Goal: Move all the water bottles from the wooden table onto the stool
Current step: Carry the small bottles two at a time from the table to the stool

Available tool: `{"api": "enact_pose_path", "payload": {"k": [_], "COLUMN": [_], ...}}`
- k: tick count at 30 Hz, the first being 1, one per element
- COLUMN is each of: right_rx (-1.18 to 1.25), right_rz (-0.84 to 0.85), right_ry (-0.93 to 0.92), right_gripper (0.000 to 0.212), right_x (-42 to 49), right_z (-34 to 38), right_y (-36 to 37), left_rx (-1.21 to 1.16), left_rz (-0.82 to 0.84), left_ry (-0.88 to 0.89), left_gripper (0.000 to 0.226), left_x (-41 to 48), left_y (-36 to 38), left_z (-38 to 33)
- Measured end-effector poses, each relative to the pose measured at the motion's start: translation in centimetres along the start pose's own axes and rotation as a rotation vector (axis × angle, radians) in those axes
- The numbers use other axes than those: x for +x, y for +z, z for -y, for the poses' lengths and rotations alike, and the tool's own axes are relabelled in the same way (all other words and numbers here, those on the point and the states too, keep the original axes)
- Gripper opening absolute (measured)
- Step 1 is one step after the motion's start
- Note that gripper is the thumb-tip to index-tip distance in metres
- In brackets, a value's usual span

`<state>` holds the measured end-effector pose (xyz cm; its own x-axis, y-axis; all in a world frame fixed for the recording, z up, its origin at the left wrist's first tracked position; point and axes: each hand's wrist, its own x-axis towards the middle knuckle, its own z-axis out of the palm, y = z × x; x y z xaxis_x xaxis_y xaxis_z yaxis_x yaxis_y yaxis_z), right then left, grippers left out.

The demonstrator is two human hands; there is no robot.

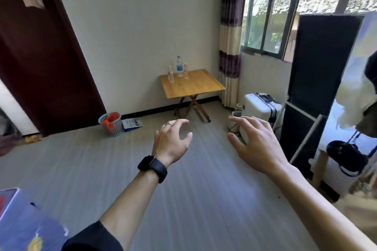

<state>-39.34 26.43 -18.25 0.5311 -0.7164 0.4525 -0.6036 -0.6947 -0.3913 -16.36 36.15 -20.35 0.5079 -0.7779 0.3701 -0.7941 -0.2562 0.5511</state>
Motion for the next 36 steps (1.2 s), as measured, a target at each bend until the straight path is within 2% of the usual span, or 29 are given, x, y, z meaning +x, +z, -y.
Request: {"api": "enact_pose_path", "payload": {"k": [9,14,24,36], "right_rx": [0.097,0.127,0.091,0.077], "right_rz": [0.06,0.102,0.157,0.121], "right_ry": [-0.054,-0.084,-0.068,-0.002], "right_gripper": [0.051,0.051,0.051,0.051], "right_x": [18.6,28.1,47.0,69.0], "right_z": [-6.0,-7.0,-7.5,-12.4], "right_y": [8.0,14.0,27.3,38.8], "left_rx": [0.041,0.029,-0.024,0.011], "left_rz": [-0.062,-0.099,-0.063,0.041], "left_ry": [-0.111,-0.159,-0.202,-0.17], "left_gripper": [0.037,0.036,0.035,0.037], "left_x": [17.1,25.2,44.8,69.5], "left_y": [3.6,5.8,11.0,18.9], "left_z": [4.9,10.3,22.7,30.2]}}
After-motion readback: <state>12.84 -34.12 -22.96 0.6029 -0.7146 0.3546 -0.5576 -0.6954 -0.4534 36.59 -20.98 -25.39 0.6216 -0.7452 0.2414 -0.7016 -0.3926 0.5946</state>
